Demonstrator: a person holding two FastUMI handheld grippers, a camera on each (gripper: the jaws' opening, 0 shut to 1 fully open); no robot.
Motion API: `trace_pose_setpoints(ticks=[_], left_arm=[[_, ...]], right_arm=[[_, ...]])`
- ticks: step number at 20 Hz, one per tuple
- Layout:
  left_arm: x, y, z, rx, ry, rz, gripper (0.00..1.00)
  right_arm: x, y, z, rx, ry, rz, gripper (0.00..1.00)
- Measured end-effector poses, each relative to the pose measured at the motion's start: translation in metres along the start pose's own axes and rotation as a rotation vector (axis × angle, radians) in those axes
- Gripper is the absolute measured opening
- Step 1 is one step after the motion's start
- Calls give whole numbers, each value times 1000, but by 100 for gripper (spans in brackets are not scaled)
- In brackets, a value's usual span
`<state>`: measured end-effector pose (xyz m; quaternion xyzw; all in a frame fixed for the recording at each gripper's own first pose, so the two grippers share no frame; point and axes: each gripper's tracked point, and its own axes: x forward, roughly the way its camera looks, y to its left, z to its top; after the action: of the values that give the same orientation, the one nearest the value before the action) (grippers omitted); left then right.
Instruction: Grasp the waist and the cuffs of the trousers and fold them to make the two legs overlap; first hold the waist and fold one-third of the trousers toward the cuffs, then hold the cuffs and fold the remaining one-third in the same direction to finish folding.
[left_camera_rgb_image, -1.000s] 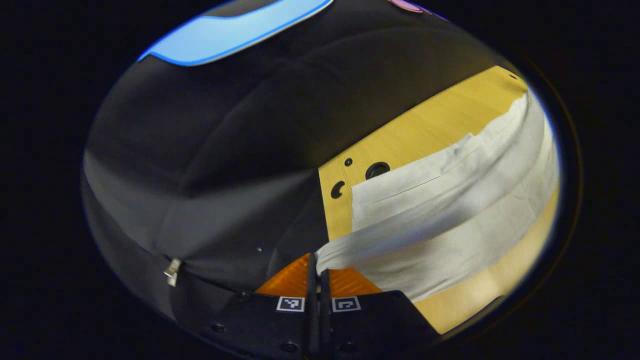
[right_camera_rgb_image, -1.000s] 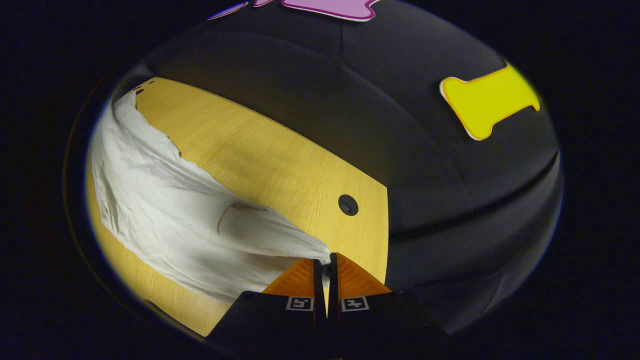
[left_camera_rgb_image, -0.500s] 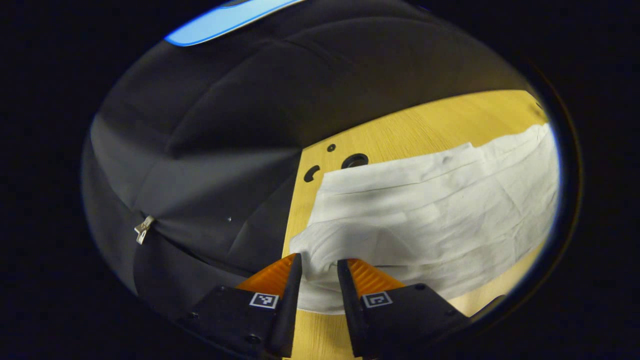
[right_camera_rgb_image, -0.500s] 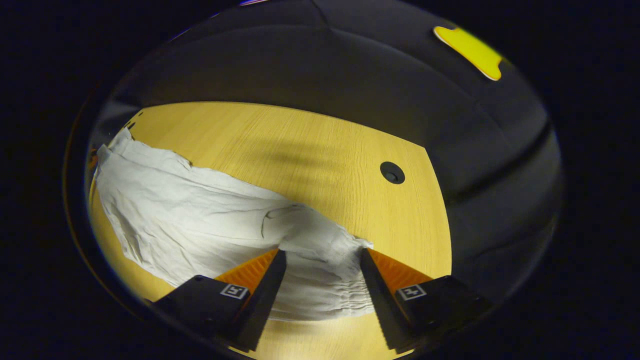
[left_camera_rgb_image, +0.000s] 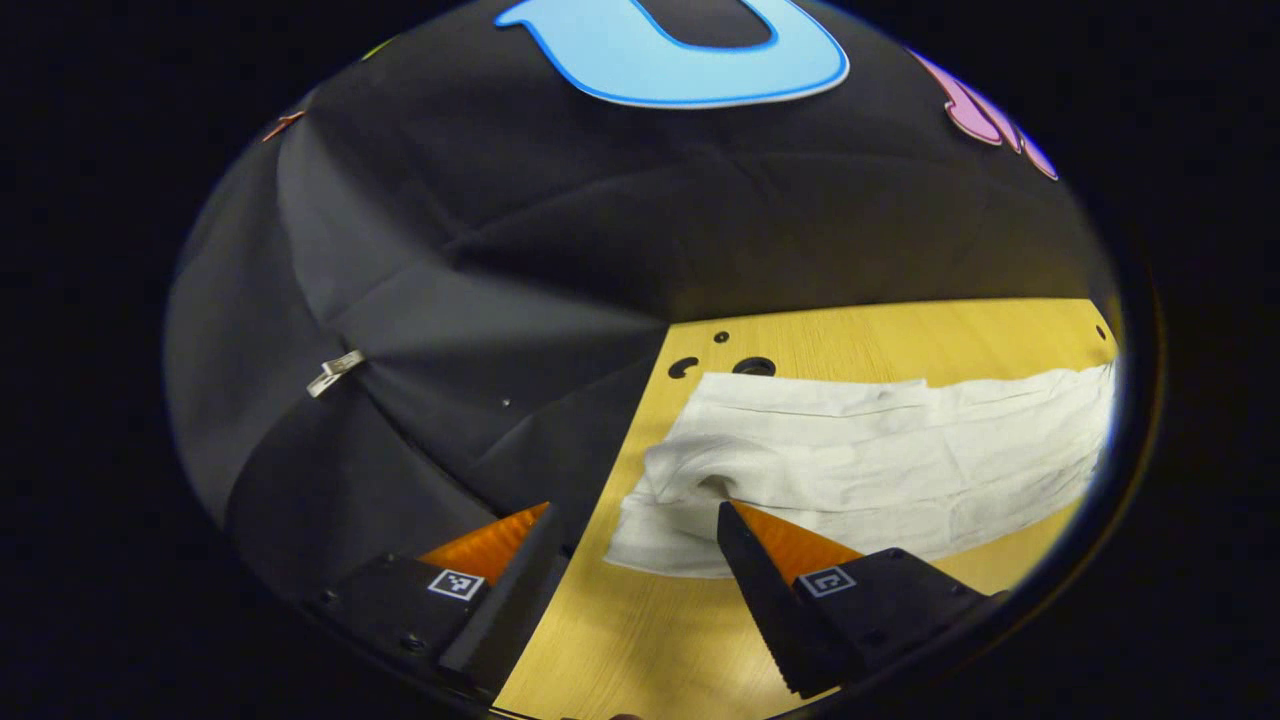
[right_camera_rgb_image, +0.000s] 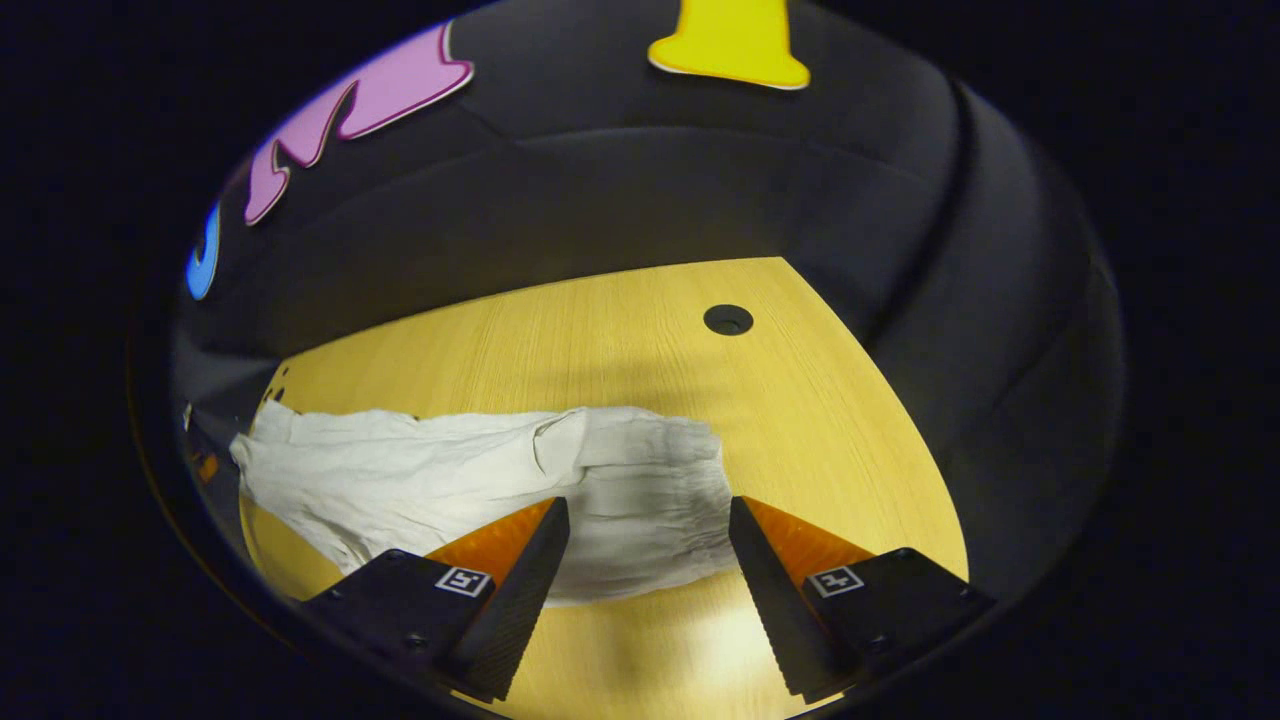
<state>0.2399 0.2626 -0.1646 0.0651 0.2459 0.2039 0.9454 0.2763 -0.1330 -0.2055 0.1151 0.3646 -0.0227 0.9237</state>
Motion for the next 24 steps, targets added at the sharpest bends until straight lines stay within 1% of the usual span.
trace_pose_setpoints(ticks=[3,4,5,7,9,12,15,17,18,19,20,24], left_arm=[[-39,12,-8,10,-56,16,98],[-57,9,-15,3,-68,2,98],[-73,10,-20,-12,-78,-3,98],[-104,18,-27,-52,-102,29,98],[-129,12,-36,-79,-107,26,98],[-153,11,-50,-89,-91,16,98],[-170,13,-55,-114,-97,52,98],[-179,2,-59,-136,-95,41,98],[-180,0,-60,-136,-94,41,98],[-181,-2,-59,-133,-96,45,98],[-184,-4,-58,-130,-98,47,98],[-187,-20,-50,-147,-120,38,98]], right_arm=[[1,-15,-6,105,-28,-28,99],[1,-18,-10,127,-24,-30,99],[3,-21,-17,144,-12,-26,99],[6,-24,-22,163,-6,-30,99],[8,-25,-21,188,-21,-31,99],[17,-30,-21,235,-26,-39,99],[29,-39,-32,277,-7,-65,99],[36,-34,-43,300,20,-51,99],[38,-34,-47,292,33,-52,99],[40,-37,-42,272,-1,-61,99],[38,-36,-44,263,4,-64,98],[44,-31,-50,188,-50,-129,99]])
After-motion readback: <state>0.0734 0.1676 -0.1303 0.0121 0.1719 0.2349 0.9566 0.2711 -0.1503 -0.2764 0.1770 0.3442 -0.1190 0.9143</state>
